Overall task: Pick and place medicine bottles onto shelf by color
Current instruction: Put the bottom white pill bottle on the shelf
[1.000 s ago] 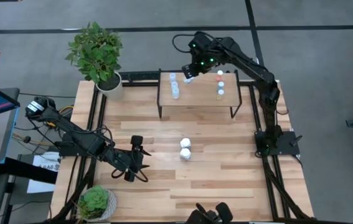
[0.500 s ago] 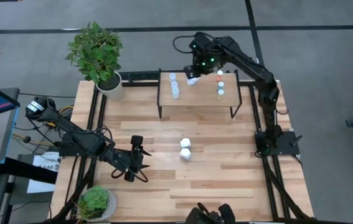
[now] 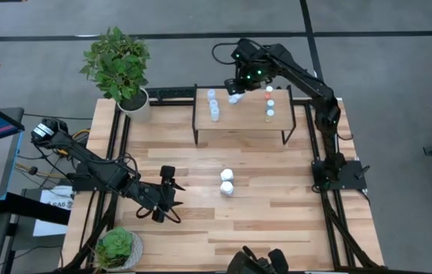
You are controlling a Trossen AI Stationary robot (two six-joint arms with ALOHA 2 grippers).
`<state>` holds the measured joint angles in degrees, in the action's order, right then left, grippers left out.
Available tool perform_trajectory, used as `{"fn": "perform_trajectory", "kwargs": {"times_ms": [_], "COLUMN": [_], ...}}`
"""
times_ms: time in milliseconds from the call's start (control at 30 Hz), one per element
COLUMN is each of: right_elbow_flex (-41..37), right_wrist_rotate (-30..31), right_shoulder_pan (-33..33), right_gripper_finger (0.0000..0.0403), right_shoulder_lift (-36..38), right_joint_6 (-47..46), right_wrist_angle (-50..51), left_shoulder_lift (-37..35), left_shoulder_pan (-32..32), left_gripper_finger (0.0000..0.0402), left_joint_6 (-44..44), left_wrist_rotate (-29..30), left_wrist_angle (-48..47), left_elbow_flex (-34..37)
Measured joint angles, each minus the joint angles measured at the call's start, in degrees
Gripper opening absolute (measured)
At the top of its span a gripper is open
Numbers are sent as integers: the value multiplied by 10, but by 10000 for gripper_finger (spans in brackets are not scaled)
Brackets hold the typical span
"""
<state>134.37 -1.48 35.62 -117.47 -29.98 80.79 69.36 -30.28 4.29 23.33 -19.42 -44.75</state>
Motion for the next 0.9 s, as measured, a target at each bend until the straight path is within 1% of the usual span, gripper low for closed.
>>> {"fn": "perform_trajectory", "kwargs": {"times_ms": [200, 533, 767, 900], "right_elbow_flex": [-2, -8, -8, -8], "right_wrist_rotate": [9, 16, 16, 16], "right_shoulder_pan": [-5, -27, -37, -46], "right_gripper_finger": [169, 176, 177, 177], "right_shoulder_lift": [0, 0, 0, 0], "right_joint_6": [4, 35, 102, 119], "right_wrist_angle": [45, 44, 45, 46], "left_shoulder_lift": [0, 0, 0, 0], "left_shoulder_pan": [0, 0, 0, 0], "left_gripper_finger": [199, 199, 199, 199], "left_joint_6": [0, 0, 0, 0], "left_wrist_rotate": [0, 0, -1, -10], "left_wrist_angle": [-1, -1, -2, -2], "left_elbow_flex": [0, 0, 0, 0]}}
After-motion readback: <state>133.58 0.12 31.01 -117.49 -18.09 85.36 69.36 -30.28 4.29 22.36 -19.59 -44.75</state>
